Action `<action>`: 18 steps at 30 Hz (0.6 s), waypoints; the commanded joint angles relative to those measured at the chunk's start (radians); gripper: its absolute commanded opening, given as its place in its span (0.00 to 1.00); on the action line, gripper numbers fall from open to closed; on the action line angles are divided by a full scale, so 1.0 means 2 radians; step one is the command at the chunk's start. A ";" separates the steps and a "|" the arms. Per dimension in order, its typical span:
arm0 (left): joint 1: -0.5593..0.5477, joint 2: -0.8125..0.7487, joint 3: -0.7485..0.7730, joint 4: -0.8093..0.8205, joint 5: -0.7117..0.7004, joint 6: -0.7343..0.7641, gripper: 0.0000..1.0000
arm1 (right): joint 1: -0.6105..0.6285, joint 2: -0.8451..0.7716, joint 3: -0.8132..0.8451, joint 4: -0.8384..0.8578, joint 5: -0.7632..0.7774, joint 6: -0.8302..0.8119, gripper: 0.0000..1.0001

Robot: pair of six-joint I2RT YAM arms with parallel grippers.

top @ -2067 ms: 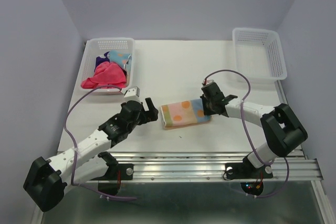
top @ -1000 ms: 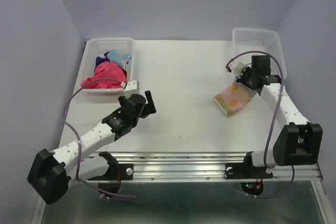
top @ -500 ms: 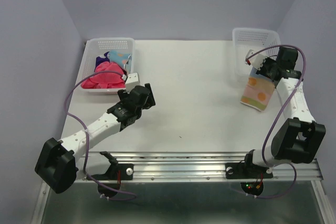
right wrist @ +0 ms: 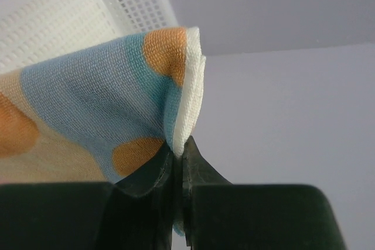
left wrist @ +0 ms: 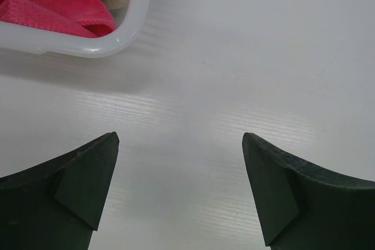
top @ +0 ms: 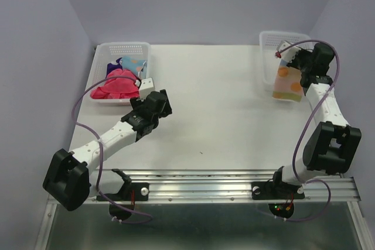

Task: Fold and stack the towels
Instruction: Neatly place the folded towel into the bin

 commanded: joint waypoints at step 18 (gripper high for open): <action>0.018 0.003 0.020 0.019 -0.027 0.026 0.99 | 0.000 0.175 0.029 0.202 -0.008 0.040 0.01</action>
